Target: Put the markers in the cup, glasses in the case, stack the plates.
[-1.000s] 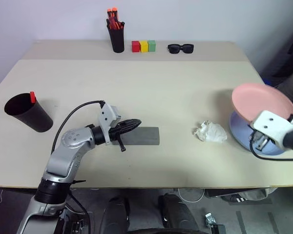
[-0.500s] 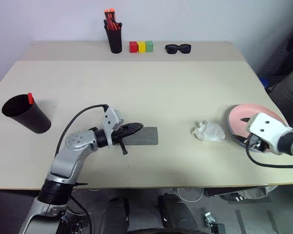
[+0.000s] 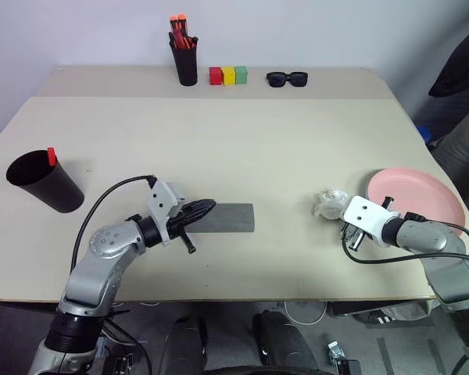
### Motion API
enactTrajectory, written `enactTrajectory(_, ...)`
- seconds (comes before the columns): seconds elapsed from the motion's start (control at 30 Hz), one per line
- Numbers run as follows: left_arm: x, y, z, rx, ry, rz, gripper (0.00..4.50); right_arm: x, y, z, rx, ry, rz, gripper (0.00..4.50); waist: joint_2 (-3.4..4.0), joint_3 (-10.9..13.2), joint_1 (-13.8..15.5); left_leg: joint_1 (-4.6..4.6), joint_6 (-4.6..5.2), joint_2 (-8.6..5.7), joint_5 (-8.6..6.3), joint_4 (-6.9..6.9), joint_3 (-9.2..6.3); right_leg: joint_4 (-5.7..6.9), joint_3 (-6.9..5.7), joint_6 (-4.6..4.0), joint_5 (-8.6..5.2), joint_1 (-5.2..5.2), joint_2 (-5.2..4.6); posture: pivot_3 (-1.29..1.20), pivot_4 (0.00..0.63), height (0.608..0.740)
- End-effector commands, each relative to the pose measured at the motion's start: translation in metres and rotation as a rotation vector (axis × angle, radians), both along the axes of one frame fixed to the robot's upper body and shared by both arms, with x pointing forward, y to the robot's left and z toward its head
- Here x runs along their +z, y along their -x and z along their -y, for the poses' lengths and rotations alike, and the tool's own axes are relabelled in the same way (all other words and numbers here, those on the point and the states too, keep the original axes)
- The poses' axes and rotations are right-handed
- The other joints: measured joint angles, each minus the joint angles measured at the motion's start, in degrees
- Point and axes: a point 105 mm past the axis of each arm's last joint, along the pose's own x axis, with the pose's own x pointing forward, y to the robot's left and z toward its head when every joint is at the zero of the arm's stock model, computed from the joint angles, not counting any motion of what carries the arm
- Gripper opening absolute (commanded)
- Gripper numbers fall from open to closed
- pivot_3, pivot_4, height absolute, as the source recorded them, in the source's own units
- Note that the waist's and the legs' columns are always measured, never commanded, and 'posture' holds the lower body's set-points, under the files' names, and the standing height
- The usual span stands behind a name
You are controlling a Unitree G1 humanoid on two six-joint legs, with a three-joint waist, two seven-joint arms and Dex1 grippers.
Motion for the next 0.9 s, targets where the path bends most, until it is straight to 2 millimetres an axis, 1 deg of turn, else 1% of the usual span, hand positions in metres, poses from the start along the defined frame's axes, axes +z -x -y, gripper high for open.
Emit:
enactTrajectory(0.03, 0.014, 0.0, 0.0, 0.017, 0.014, 0.058, 0.0, 0.025, -0.015, 0.009, -0.058, 0.008, 0.123, 0.04, 0.0, 0.0, 0.09, 0.0, 0.0, 0.0, 0.0, 0.0, 0.0, 0.0, 0.01, 0.0, 0.0, 0.0, 0.0, 0.0, 0.15, 0.722)
enactTrajectory(0.13, 0.013, -0.003, 0.0, 0.03, 0.02, 0.062, 0.0, 0.048, -0.023, 0.022, -0.127, 0.031, 0.207, 0.04, 0.01, 0.0, 0.04, 0.0, 0.0, 0.0, 0.0, -0.01, 0.01, 0.0, 0.01, 0.01, 0.01, -0.02, 0.0, 0.0, 0.15, 0.722)
enactTrajectory(0.2, 0.014, -0.005, 0.001, 0.029, 0.028, 0.063, 0.0, 0.061, -0.023, 0.035, -0.182, 0.05, 0.241, 0.04, 0.01, 0.01, 0.16, -0.01, 0.0, 0.0, 0.0, -0.02, 0.01, 0.0, 0.01, 0.05, 0.02, -0.03, 0.0, 0.0, 0.15, 0.722)
enactTrajectory(0.23, 0.013, -0.005, 0.001, 0.026, 0.032, 0.063, 0.0, 0.067, -0.022, 0.044, -0.22, 0.063, 0.249, 0.04, 0.01, 0.01, 0.29, -0.01, 0.0, 0.0, 0.0, -0.03, 0.01, 0.0, 0.01, 0.06, 0.03, -0.02, 0.0, 0.0, 0.15, 0.722)
enactTrajectory(0.27, 0.012, -0.006, 0.002, 0.022, 0.032, 0.061, 0.0, 0.069, -0.018, 0.057, -0.27, 0.099, 0.245, 0.04, 0.02, 0.01, 0.52, -0.01, 0.0, 0.0, 0.0, -0.03, 0.01, 0.0, 0.01, 0.07, 0.04, -0.03, 0.0, 0.0, 0.15, 0.722)
enactTrajectory(0.33, 0.01, -0.01, 0.002, 0.018, 0.03, 0.06, 0.0, 0.068, -0.011, 0.08, -0.343, 0.173, 0.218, 0.04, 0.02, 0.01, 1.11, -0.02, 0.0, -0.01, 0.0, -0.03, 0.03, 0.0, 0.01, 0.05, 0.03, -0.03, -0.01, 0.0, 0.15, 0.722)
enactTrajectory(0.37, 0.009, -0.012, 0.003, 0.016, 0.031, 0.061, 0.0, 0.065, -0.007, 0.089, -0.361, 0.213, 0.2, 0.34, 0.02, 0.0, 1.22, -0.01, 0.01, -0.01, 0.0, -0.03, 0.04, -0.01, 0.01, 0.04, 0.02, -0.03, -0.01, 0.0, 0.15, 0.722)
enactTrajectory(0.43, 0.01, -0.016, 0.006, 0.011, 0.039, 0.068, 0.0, 0.061, 0.0, 0.099, -0.377, 0.24, 0.166, 0.98, 0.02, 0.0, 1.44, -0.01, 0.01, -0.01, 0.0, -0.03, 0.04, -0.02, 0.01, 0.0, 0.0, -0.03, -0.01, 0.0, 0.15, 0.722)
enactTrajectory(0.47, 0.011, -0.018, 0.007, 0.009, 0.044, 0.073, 0.0, 0.06, 0.001, 0.101, -0.379, 0.236, 0.156, 1.5, 0.01, 0.0, 1.41, -0.01, 0.01, -0.01, 0.0, -0.03, 0.04, -0.02, 0.01, 0.0, 0.0, -0.03, -0.01, 0.0, 0.15, 0.722)
enactTrajectory(0.5, 0.012, -0.019, 0.008, 0.01, 0.048, 0.078, 0.0, 0.06, 0.001, 0.101, -0.379, 0.222, 0.156, 1.95, 0.02, 0.0, 1.39, -0.02, 0.01, -0.01, -0.01, -0.02, 0.05, -0.02, 0.02, 0.0, 0.0, -0.03, -0.01, 0.0, 0.15, 0.722)
enactTrajectory(0.53, 0.013, -0.02, 0.009, 0.011, 0.051, 0.082, 0.0, 0.061, 0.001, 0.101, -0.377, 0.211, 0.157, 2.55, 0.03, 0.0, 1.29, -0.01, 0.01, -0.02, 0.0, -0.02, 0.05, -0.02, 0.02, 0.0, 0.0, -0.03, -0.01, 0.0, 0.15, 0.722)
enactTrajectory(0.63, 0.013, -0.021, 0.007, 0.028, 0.057, 0.087, 0.0, 0.062, 0.0, 0.096, -0.339, 0.198, 0.157, 4.08, 0.05, -0.01, 0.92, 0.01, 0.01, 0.0, 0.0, -0.04, 0.06, 0.0, 0.06, 0.1, 0.05, -0.05, 0.02, 0.0, 0.15, 0.722)
enactTrajectory(0.73, 0.01, -0.021, -0.003, 0.065, 0.047, 0.089, 0.0, 0.069, -0.004, 0.082, -0.265, 0.143, 0.17, 4.08, 0.06, -0.02, 0.92, 0.04, 0.01, 0.0, 0.0, -0.08, 0.06, 0.01, 0.06, 0.15, 0.08, -0.05, 0.03, 0.0, 0.15, 0.722)
enactTrajectory(0.8, 0.011, -0.023, -0.013, 0.109, 0.039, 0.102, 0.0, 0.077, -0.009, 0.066, -0.196, 0.07, 0.192, 4.08, 0.07, -0.01, 0.9, 0.03, 0.01, 0.0, 0.0, -0.08, 0.07, 0.0, 0.07, 0.15, 0.08, -0.05, 0.02, 0.0, 0.15, 0.722)
enactTrajectory(0.9, 0.01, -0.028, -0.036, 0.226, 0.008, 0.126, 0.0, 0.088, -0.016, 0.037, -0.074, -0.065, 0.213, 4.08, 0.06, -0.01, 0.95, 0.05, 0.01, 0.01, 0.0, -0.07, 0.06, 0.0, 0.06, 0.14, 0.08, -0.04, 0.02, 0.0, 0.15, 0.722)
